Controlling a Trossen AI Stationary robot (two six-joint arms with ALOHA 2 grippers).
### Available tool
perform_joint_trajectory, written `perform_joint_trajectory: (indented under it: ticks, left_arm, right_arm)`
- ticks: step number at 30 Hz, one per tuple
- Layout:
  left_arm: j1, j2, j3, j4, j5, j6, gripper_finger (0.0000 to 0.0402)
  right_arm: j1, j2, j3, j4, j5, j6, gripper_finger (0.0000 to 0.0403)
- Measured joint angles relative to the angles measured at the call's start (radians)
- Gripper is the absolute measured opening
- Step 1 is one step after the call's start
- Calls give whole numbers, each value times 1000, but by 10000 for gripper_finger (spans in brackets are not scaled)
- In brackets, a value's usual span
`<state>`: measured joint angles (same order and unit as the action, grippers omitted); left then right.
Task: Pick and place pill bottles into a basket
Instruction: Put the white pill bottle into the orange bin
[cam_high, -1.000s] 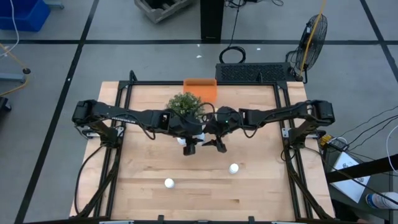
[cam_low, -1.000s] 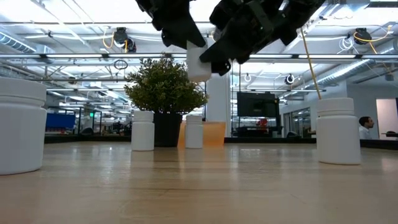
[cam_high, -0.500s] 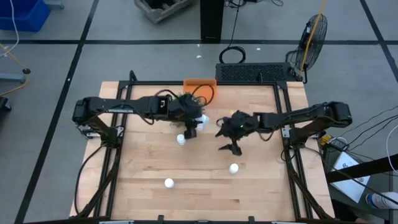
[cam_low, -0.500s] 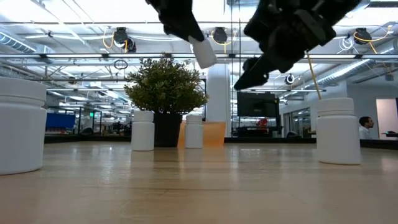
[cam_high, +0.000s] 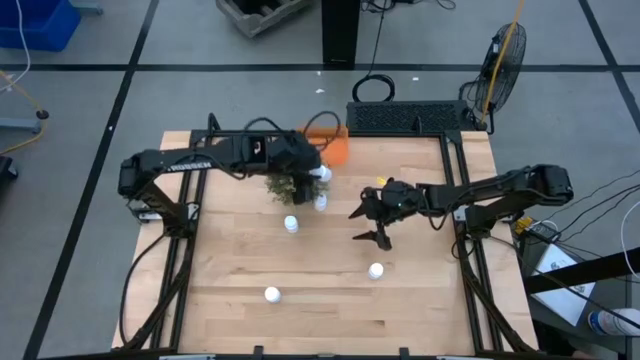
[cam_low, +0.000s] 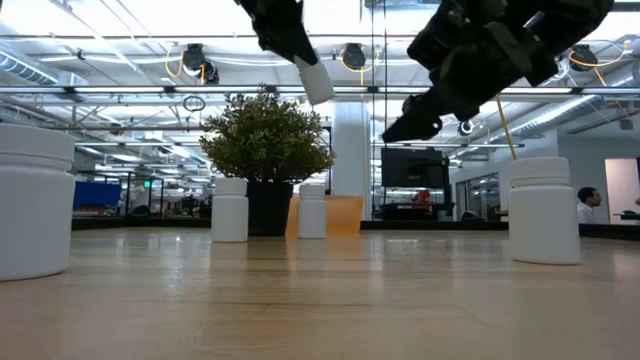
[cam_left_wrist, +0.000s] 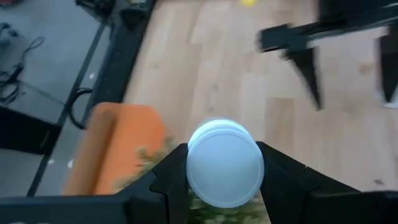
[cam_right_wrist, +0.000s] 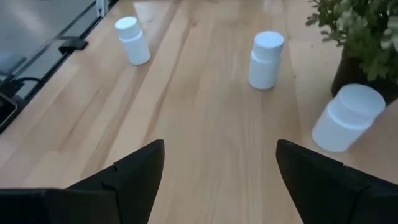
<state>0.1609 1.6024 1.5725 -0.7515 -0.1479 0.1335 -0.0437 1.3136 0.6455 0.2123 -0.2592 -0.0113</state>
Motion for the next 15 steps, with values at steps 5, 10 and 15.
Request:
perform_joint_trajectory:
  ticks: [5,10,15]
  left_arm:
    - [52,0,56,-15,7,41,162]
    - [106,0,120,-31,7,87,162]
    - [179,0,149,-32,-33,137,162]
  right_arm:
    - [8,10,-18,46,23,-3,298]
    - [8,11,-35,86,23,-1,298]
    - [16,10,-68,171,24,7,297]
